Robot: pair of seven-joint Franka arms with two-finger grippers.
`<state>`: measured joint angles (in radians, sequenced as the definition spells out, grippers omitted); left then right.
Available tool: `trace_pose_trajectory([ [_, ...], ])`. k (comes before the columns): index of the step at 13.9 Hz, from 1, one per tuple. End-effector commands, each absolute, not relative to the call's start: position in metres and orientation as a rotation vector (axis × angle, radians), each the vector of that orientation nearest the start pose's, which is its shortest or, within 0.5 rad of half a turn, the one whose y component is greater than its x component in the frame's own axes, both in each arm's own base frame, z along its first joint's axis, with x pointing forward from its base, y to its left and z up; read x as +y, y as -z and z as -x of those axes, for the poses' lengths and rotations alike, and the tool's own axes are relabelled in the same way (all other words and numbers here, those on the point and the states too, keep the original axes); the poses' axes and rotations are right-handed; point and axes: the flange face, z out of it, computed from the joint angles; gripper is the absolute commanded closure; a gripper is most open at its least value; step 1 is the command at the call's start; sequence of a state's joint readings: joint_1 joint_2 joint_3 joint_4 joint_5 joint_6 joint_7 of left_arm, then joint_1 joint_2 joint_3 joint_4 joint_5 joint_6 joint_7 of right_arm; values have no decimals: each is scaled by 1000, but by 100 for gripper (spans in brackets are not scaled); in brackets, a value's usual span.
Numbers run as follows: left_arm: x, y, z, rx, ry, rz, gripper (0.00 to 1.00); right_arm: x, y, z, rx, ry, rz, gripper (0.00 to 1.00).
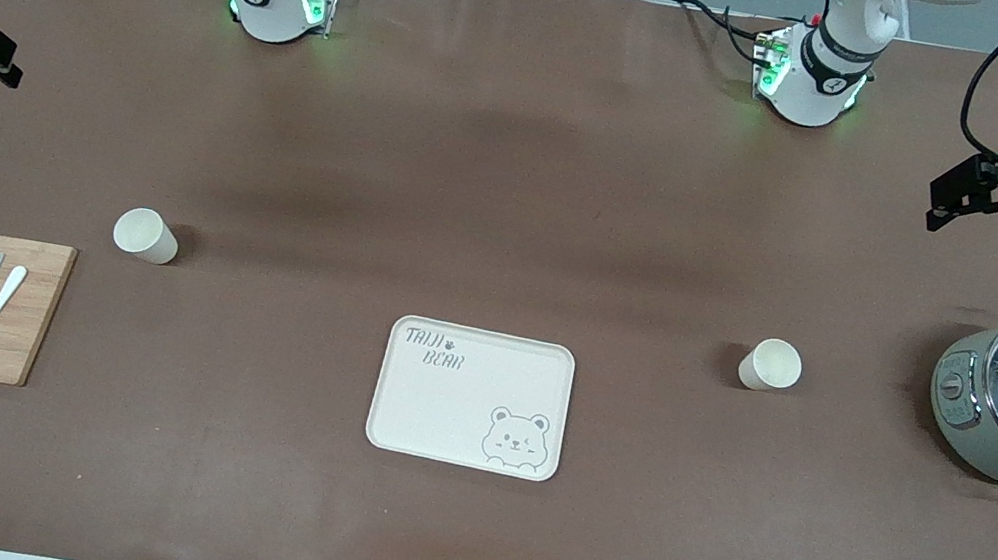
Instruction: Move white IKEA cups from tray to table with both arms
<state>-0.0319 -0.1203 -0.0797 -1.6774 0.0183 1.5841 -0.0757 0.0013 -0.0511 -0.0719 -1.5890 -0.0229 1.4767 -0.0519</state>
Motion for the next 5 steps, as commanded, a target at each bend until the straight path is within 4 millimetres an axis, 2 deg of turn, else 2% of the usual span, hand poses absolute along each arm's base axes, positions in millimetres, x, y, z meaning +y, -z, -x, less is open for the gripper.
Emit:
trace_pose_trajectory([
  [1,-53,-651,-515,66,78,3125,0,-44,-639,-521,19,-95,3159,0],
  [5,-51,-649,-514,58,58,3112,0,-43,-639,-521,19,-94,3158,0],
])
